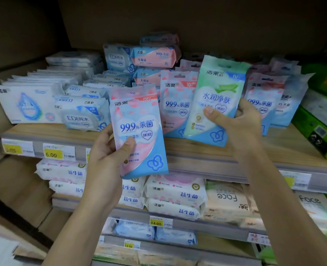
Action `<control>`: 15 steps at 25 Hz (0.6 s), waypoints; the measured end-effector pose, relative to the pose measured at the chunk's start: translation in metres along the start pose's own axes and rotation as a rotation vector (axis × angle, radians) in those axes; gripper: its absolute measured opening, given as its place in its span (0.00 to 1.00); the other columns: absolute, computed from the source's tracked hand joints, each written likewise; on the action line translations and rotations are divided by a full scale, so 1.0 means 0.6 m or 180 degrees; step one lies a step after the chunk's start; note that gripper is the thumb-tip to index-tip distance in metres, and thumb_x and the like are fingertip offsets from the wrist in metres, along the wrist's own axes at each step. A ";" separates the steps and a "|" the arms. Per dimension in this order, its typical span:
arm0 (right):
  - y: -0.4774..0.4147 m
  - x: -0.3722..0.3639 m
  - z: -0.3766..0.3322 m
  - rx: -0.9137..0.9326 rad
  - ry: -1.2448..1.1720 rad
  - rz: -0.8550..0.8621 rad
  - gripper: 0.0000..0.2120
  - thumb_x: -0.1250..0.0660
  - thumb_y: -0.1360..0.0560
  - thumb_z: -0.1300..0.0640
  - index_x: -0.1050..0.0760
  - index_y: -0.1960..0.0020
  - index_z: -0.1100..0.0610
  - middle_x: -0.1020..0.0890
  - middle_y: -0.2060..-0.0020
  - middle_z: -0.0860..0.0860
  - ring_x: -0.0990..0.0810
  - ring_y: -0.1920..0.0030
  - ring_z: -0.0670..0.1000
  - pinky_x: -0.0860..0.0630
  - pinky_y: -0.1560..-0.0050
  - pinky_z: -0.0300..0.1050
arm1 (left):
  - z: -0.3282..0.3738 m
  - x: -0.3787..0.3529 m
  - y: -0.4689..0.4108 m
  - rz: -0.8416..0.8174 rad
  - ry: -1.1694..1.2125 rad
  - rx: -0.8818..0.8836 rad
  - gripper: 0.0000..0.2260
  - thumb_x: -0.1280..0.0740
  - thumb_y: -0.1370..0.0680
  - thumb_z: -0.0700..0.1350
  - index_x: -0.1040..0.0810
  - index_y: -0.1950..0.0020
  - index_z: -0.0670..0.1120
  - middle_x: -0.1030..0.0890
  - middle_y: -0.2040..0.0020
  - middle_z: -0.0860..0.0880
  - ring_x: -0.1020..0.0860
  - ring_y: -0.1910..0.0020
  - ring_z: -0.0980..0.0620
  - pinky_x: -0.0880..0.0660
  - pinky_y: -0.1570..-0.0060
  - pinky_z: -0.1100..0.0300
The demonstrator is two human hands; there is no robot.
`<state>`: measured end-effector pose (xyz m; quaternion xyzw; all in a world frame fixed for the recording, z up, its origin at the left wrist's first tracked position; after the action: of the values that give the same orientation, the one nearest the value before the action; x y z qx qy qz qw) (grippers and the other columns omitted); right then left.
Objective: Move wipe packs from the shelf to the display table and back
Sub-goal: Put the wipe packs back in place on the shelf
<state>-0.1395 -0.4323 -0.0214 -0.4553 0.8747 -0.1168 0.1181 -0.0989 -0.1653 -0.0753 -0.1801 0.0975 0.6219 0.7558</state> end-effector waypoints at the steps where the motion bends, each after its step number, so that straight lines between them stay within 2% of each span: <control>1: 0.007 -0.008 -0.006 -0.0029 -0.0108 -0.0202 0.15 0.24 0.36 0.63 0.23 0.51 0.57 0.14 0.60 0.47 0.15 0.57 0.48 0.19 0.61 0.41 | 0.003 0.004 0.010 0.0051 -0.0002 -0.0002 0.22 0.35 0.29 0.38 0.28 0.34 0.43 0.17 0.44 0.47 0.18 0.47 0.48 0.22 0.48 0.52; 4: 0.049 -0.044 0.013 -0.0257 -0.0143 -0.0896 0.16 0.25 0.40 0.61 0.22 0.54 0.55 0.14 0.63 0.45 0.15 0.60 0.46 0.19 0.63 0.40 | -0.001 0.032 0.056 0.0313 -0.0032 -0.0012 0.24 0.33 0.30 0.37 0.29 0.34 0.43 0.18 0.42 0.44 0.19 0.44 0.44 0.23 0.47 0.49; 7: 0.111 -0.082 0.068 -0.0622 -0.0148 -0.1626 0.20 0.24 0.44 0.58 0.21 0.52 0.57 0.14 0.56 0.51 0.15 0.55 0.53 0.18 0.55 0.53 | -0.019 0.078 0.133 0.0865 -0.0084 -0.0066 0.24 0.32 0.30 0.37 0.28 0.34 0.44 0.18 0.42 0.44 0.19 0.45 0.43 0.21 0.48 0.50; 9: 0.160 -0.105 0.107 -0.0888 -0.0121 -0.2050 0.21 0.24 0.44 0.58 0.21 0.51 0.59 0.14 0.55 0.53 0.15 0.55 0.55 0.18 0.53 0.57 | -0.033 0.104 0.200 0.1263 -0.0194 -0.0093 0.23 0.33 0.29 0.38 0.27 0.35 0.45 0.18 0.42 0.46 0.19 0.45 0.45 0.21 0.50 0.53; 13: 0.283 -0.165 0.164 -0.1219 -0.0007 -0.2904 0.17 0.24 0.40 0.61 0.21 0.53 0.60 0.14 0.56 0.54 0.15 0.55 0.57 0.19 0.53 0.57 | -0.064 0.166 0.379 0.2430 -0.0173 0.0007 0.14 0.37 0.24 0.37 0.24 0.40 0.46 0.15 0.49 0.49 0.16 0.54 0.49 0.19 0.62 0.61; 15: 0.364 -0.214 0.168 -0.1286 -0.0002 -0.3397 0.15 0.24 0.39 0.62 0.21 0.53 0.59 0.14 0.58 0.52 0.15 0.57 0.54 0.18 0.55 0.53 | -0.073 0.191 0.487 0.3042 -0.0129 0.0080 0.12 0.37 0.24 0.38 0.24 0.42 0.46 0.15 0.51 0.48 0.16 0.57 0.49 0.19 0.64 0.60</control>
<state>-0.2043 -0.2141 -0.1716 -0.8476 0.5285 0.0094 -0.0464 -0.3566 -0.0313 -0.2020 -0.0938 0.1621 0.9019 0.3892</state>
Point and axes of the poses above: each hand's wrist, its own y-axis away from the middle knuckle, its own x-axis out of the back of the hand, z = x × y, the point moved 9 cm from there along -y, towards the middle knuckle
